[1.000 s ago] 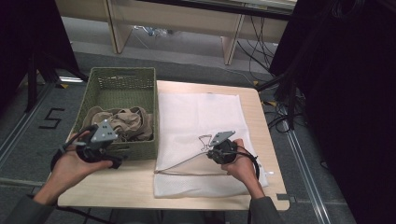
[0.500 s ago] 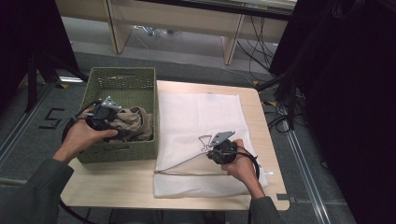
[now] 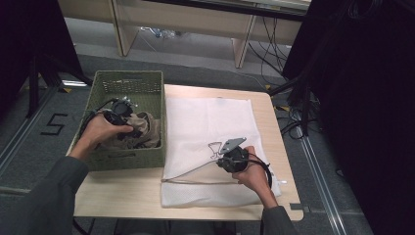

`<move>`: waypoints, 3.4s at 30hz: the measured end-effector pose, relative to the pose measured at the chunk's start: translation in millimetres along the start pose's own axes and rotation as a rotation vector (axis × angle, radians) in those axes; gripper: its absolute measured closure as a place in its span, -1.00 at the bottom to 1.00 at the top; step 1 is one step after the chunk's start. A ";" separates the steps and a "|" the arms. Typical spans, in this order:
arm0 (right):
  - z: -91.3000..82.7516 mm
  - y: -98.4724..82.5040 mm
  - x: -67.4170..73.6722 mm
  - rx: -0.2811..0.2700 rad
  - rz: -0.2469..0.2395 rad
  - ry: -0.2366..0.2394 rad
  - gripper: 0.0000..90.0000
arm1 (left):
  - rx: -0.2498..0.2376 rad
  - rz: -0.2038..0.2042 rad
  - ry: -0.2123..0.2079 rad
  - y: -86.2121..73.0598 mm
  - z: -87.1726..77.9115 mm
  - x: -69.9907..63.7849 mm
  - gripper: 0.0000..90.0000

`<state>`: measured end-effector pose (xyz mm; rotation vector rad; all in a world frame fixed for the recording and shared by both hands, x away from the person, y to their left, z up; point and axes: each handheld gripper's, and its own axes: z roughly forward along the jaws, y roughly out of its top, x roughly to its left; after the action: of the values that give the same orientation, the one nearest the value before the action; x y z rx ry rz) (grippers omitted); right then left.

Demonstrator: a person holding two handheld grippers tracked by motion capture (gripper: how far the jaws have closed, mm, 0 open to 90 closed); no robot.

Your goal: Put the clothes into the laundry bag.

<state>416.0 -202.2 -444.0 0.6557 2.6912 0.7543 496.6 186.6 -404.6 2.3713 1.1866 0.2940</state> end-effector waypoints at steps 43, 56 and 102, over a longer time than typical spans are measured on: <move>1.3 -0.2 1.0 0.015 -0.011 0.004 0.91 | 0.058 -0.171 -0.003 -6.6 55.3 19.3 -0.26; 0.6 -0.3 4.2 0.027 0.029 0.004 0.91 | 0.135 -0.097 0.010 -8.7 75.2 10.5 -0.68; -1.2 0.5 1.0 0.010 0.003 0.012 0.92 | -0.357 -0.157 -0.160 -12.7 -32.0 5.3 0.51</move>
<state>414.8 -201.8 -442.9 0.6601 2.7073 0.7477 478.5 207.5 -383.3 1.9460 1.1313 0.2358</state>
